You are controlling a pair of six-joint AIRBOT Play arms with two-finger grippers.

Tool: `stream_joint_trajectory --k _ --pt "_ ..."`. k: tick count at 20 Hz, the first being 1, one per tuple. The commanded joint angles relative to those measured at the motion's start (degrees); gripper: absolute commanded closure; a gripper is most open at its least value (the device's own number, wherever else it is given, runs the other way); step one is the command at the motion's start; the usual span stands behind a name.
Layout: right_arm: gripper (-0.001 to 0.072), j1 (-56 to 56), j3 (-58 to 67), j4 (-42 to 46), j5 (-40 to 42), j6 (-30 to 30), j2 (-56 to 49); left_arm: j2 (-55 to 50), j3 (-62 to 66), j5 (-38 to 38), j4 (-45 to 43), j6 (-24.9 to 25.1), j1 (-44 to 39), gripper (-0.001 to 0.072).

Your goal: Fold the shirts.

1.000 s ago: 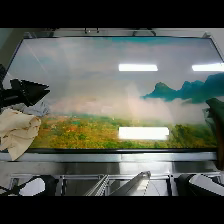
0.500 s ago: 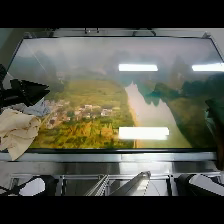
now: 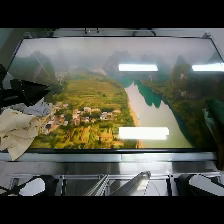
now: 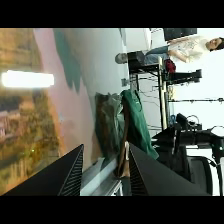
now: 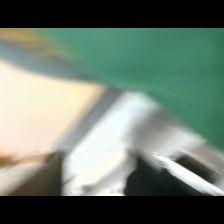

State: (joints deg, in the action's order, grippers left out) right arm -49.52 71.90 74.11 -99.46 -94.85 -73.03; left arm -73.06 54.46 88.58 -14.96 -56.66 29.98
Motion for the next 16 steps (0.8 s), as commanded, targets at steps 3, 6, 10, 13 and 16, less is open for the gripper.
stream_joint_trajectory --k 3,6,10,13,16 --pt "0.0692 5.2 0.09 -31.91 7.85 12.46 2.84 0.02 0.26 -0.11 0.15 1.62 -0.02 0.0705" --pt "0.0692 12.72 -4.22 -31.93 18.29 15.41 12.79 2.58 1.95 0.22 -0.07 1.66 -0.2 0.0707" --pt "0.0691 28.59 -18.23 -32.09 26.1 16.35 30.1 16.26 -6.32 -0.07 -0.68 1.77 -2.25 0.0706" --pt "0.0691 45.48 -30.58 -34.47 39.65 14.67 39.87 26.18 -16.46 -2.23 -3.54 1.64 -9.05 0.069" --pt "0.0692 60.87 -37.11 -34.42 49.86 14.71 39.76 31.12 -24.15 -8.74 -3.5 1.55 -18.47 0.0689"
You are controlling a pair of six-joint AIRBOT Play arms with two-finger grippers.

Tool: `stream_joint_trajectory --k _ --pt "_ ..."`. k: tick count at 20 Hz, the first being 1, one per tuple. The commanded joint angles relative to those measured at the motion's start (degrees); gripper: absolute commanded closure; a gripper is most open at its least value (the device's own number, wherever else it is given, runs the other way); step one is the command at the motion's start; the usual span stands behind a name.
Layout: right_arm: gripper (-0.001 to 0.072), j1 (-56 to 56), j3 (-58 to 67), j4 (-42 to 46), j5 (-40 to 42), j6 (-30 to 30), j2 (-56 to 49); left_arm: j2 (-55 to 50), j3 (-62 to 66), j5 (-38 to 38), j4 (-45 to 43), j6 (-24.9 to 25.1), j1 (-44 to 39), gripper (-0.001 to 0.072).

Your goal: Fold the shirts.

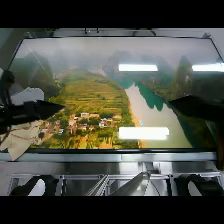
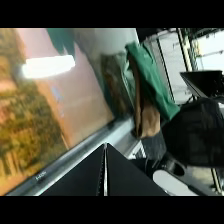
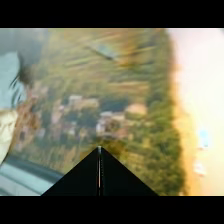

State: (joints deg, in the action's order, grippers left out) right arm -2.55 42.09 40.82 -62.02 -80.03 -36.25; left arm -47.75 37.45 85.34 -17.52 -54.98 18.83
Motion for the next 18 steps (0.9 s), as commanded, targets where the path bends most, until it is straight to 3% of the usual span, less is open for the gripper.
stream_joint_trajectory --k 1,6,12,18 --pt "0.0692 17.88 -8.02 -1.14 14.69 -0.09 1.6 6.64 -9.07 -8.17 -0.9 -0.17 -10.93 0.0688" --pt "0.0691 24.94 -8.02 -1.01 16.76 -0.09 -4.7 1.29 -9.31 -12.07 -0.79 -0.15 -21.84 0.0688" --pt "0.0691 24.83 -8.04 -1.2 16.59 -0.11 -5.14 -9.22 -3.15 -12.09 -0.81 0.09 -27.34 0.0689" --pt "0.0691 24.83 -8.04 -1.2 16.59 -0.11 -5.2 -12.9 1.14 -13.81 -0.87 0.09 -31.63 0.0689"
